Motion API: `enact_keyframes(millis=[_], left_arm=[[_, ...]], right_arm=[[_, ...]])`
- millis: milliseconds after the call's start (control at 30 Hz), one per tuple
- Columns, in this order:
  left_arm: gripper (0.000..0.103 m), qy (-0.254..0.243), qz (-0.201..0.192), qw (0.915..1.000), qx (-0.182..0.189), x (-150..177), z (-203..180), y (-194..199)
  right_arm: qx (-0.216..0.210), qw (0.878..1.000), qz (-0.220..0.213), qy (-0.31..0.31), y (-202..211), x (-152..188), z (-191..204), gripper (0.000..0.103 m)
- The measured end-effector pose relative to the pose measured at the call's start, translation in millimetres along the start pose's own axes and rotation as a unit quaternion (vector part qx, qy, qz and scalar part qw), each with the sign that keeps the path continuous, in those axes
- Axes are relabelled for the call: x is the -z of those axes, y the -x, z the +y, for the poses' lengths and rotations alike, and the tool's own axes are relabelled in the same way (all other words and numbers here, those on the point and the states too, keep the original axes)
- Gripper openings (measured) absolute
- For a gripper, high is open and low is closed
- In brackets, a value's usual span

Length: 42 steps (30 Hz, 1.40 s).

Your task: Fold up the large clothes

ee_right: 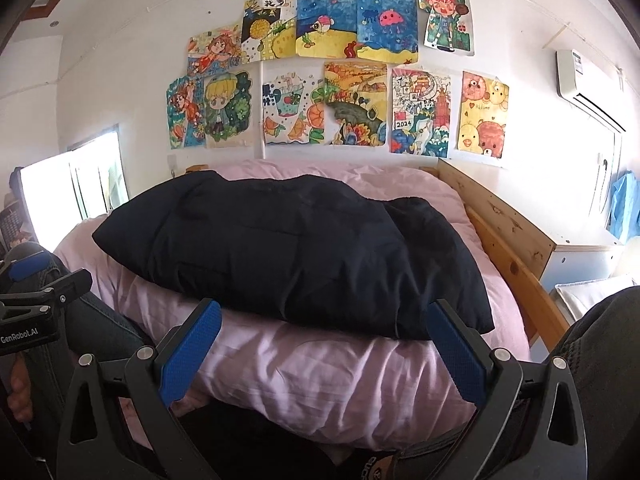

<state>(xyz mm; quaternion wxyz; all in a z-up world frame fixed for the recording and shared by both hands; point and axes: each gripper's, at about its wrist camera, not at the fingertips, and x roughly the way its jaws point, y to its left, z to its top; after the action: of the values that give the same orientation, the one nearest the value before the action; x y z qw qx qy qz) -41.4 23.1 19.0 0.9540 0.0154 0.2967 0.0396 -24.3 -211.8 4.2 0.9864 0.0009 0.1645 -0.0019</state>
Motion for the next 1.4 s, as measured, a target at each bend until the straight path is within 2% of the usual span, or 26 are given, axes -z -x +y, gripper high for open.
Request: enact_keyframes(millis=[233,1400], left_arm=[[0.102,0.0,0.0,1.0,-0.002,0.1,0.8,-0.6],[0.102,-0.005,0.0,1.0,-0.005,0.7,2.9,-3.7]], right_arm=[[-0.006,1.0,0.012,-0.007,-5.1,4.1,-3.1,0.101],[-0.007,1.0,0.005,-0.008,-4.5,5.6,-2.5,0.101]])
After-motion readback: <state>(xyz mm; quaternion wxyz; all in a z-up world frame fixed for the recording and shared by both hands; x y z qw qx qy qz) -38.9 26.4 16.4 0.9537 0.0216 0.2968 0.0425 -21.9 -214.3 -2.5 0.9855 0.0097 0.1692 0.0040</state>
